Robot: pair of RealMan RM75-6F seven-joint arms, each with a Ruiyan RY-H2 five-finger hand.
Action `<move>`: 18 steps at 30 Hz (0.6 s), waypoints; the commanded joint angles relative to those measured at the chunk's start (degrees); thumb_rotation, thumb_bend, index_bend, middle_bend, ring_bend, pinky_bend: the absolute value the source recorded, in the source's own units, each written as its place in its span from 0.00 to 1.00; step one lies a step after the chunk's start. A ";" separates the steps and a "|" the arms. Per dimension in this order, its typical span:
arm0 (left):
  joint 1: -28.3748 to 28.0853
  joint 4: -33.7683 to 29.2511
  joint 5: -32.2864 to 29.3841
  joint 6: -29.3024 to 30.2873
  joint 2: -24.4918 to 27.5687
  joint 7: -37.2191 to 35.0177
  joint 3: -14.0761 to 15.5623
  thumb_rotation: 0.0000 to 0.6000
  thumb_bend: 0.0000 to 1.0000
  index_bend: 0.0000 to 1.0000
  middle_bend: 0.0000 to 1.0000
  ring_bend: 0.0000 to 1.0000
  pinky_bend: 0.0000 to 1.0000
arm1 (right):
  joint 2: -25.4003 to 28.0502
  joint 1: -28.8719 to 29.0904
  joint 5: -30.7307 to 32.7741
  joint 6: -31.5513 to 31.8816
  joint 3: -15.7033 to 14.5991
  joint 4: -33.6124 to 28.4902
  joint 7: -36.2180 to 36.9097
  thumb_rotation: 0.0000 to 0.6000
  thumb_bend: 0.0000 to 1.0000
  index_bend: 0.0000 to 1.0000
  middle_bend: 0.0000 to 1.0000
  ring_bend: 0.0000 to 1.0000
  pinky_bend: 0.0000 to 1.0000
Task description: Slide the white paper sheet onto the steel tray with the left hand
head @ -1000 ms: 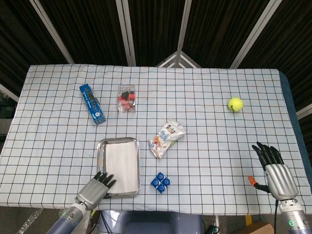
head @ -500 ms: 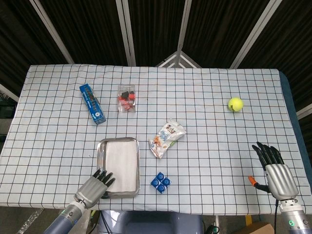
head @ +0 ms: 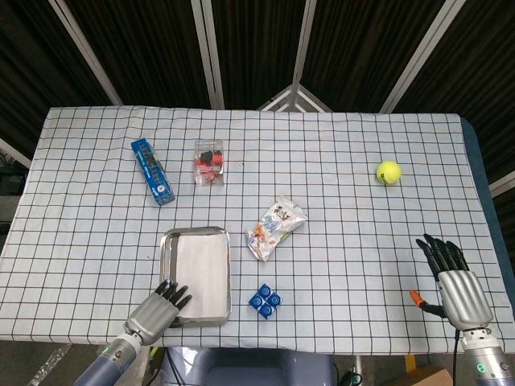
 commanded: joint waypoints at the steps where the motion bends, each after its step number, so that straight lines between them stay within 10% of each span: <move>1: -0.06 -0.33 0.57 0.13 0.21 -0.40 0.07 1.00 0.59 0.00 0.00 0.00 0.00 | 0.03 -0.01 0.04 0.00 0.01 -0.01 0.03 1.00 0.31 0.00 0.00 0.00 0.00; 18: 7.15 -5.07 23.19 12.02 11.26 -16.05 2.37 1.00 0.29 0.00 0.00 0.00 0.00 | -0.03 -0.03 -0.16 0.19 0.03 0.18 0.28 1.00 0.31 0.00 0.00 0.00 0.00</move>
